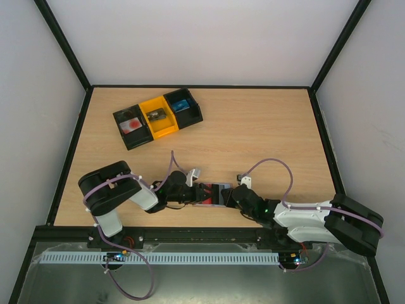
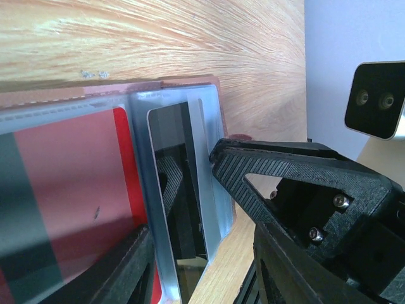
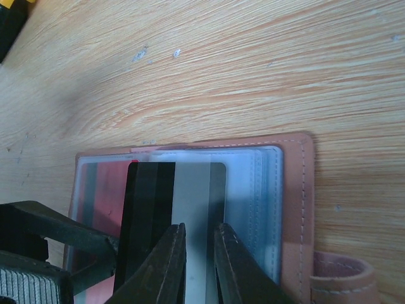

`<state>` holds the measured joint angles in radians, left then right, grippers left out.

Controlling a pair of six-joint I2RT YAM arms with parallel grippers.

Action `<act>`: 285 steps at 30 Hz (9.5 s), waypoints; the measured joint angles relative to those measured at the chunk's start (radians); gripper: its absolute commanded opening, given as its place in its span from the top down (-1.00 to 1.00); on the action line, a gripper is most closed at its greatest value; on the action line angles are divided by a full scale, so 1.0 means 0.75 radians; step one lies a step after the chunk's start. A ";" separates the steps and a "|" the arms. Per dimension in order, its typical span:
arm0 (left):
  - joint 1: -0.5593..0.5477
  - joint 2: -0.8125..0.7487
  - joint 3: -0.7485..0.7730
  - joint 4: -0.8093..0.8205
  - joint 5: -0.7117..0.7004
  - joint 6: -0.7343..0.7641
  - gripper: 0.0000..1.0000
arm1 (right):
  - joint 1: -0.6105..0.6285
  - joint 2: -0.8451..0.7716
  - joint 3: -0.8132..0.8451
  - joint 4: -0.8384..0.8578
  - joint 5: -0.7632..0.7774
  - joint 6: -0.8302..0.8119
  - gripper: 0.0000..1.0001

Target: Take the credit cards out of the card holder

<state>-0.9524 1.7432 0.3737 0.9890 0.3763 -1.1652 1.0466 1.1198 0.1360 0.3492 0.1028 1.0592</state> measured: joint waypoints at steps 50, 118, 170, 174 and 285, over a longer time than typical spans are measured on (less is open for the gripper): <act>0.073 -0.427 -0.171 -0.226 -0.124 -0.002 0.95 | 0.000 -0.248 -0.003 -0.107 0.052 -0.146 0.60; 0.375 -1.196 -0.172 -0.787 0.164 -0.136 0.95 | 0.260 0.331 0.037 1.058 0.087 -2.471 0.95; 0.368 -1.336 -0.036 -0.823 0.322 0.096 0.13 | 0.284 -0.424 0.057 0.665 0.079 0.153 0.95; 0.354 -1.315 -0.050 -0.750 0.339 0.043 0.44 | 0.284 -0.403 0.057 0.706 0.070 0.182 0.95; 1.096 0.300 1.210 -1.187 -0.363 0.441 0.94 | 0.284 -0.951 0.054 -0.194 0.401 -0.121 -0.95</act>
<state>-0.1307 1.9682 1.2812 0.0986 0.1040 -0.8341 1.2594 0.4065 0.1764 0.2035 0.4038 0.9684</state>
